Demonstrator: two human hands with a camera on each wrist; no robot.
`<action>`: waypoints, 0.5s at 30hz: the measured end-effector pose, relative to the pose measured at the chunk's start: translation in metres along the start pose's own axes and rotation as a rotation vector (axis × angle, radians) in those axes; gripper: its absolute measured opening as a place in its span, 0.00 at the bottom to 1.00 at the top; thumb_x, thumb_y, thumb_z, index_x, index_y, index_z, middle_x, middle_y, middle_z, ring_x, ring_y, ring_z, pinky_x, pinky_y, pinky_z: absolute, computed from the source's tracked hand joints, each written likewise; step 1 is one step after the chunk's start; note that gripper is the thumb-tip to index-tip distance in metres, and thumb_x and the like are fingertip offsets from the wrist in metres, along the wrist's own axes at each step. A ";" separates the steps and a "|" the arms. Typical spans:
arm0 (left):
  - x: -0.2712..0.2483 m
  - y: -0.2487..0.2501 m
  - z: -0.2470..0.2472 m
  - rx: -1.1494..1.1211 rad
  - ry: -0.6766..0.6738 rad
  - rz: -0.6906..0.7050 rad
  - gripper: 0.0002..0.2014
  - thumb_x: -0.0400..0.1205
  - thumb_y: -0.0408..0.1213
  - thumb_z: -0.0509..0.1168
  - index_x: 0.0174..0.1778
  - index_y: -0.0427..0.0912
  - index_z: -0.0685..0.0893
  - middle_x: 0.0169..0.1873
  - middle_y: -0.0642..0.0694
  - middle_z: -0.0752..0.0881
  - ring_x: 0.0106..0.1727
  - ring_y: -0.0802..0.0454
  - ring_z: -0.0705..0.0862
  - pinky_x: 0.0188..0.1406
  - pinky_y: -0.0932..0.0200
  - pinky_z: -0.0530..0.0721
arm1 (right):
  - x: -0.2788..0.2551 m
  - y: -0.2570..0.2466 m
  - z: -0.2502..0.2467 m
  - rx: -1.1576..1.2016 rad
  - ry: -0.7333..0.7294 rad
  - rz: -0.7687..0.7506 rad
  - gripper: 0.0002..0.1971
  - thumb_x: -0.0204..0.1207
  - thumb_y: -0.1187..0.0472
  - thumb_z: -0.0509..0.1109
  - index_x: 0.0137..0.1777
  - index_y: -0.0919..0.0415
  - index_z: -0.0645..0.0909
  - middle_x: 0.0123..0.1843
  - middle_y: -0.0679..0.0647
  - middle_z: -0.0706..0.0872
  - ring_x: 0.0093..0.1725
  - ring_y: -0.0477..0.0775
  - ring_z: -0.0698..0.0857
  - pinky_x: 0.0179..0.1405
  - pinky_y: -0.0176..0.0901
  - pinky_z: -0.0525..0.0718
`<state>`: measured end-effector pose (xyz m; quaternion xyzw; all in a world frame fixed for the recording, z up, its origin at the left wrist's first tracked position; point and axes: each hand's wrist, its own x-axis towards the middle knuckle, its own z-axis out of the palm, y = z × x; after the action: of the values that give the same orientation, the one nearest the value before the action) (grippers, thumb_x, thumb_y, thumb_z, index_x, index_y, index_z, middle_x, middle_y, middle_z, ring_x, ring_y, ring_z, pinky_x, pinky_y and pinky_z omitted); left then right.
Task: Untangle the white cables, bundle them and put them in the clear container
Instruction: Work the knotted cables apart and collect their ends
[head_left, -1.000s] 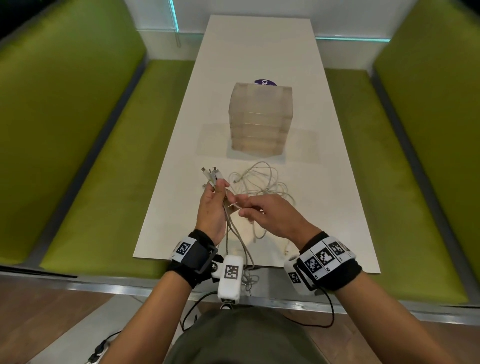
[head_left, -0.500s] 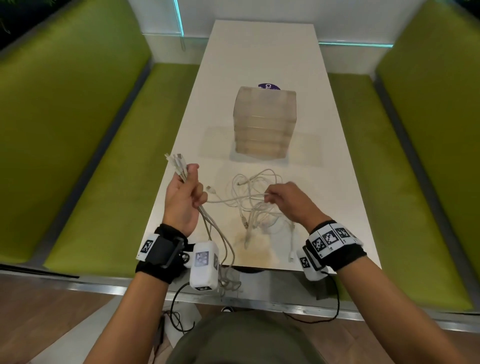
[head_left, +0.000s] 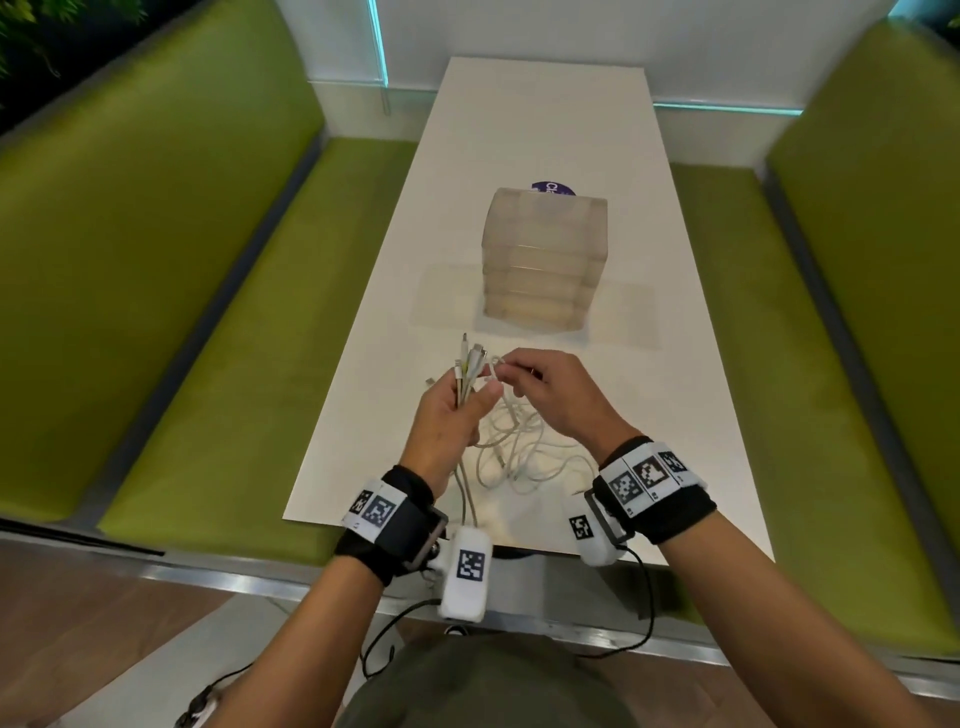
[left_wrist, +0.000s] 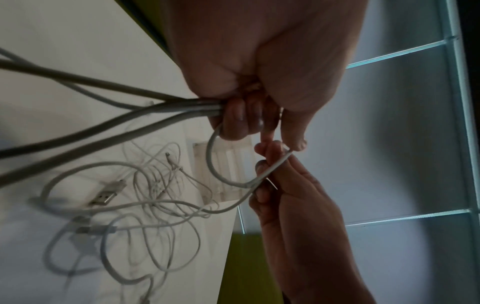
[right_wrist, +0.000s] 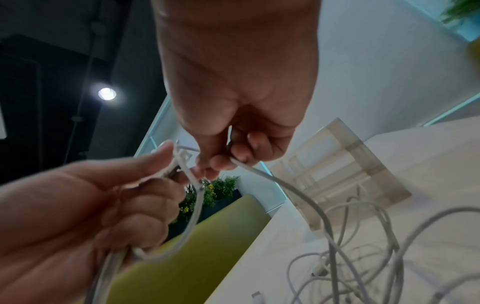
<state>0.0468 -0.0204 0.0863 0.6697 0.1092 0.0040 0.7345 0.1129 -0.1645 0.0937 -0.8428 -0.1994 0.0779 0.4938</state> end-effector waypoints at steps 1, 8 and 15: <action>-0.001 0.000 0.002 -0.025 -0.012 0.002 0.09 0.84 0.38 0.65 0.58 0.43 0.83 0.22 0.58 0.67 0.22 0.59 0.63 0.21 0.66 0.66 | 0.000 0.002 0.001 -0.013 0.003 -0.007 0.07 0.80 0.58 0.68 0.47 0.58 0.88 0.31 0.46 0.83 0.31 0.40 0.77 0.35 0.33 0.76; 0.001 0.000 0.008 -0.080 -0.013 0.014 0.12 0.85 0.36 0.62 0.63 0.41 0.83 0.21 0.58 0.69 0.23 0.57 0.61 0.23 0.63 0.63 | -0.011 0.001 0.011 -0.267 -0.048 -0.141 0.10 0.80 0.66 0.62 0.42 0.62 0.84 0.30 0.40 0.72 0.32 0.46 0.73 0.34 0.41 0.68; 0.003 0.012 -0.004 -0.226 0.058 -0.003 0.11 0.86 0.35 0.61 0.37 0.43 0.74 0.19 0.55 0.63 0.21 0.58 0.58 0.20 0.64 0.60 | 0.001 0.018 0.007 -0.389 -0.181 0.005 0.08 0.80 0.59 0.66 0.42 0.60 0.82 0.37 0.45 0.77 0.39 0.47 0.78 0.37 0.40 0.71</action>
<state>0.0505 -0.0146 0.0973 0.5821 0.1300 0.0345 0.8019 0.1159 -0.1664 0.0742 -0.9122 -0.2523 0.1147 0.3017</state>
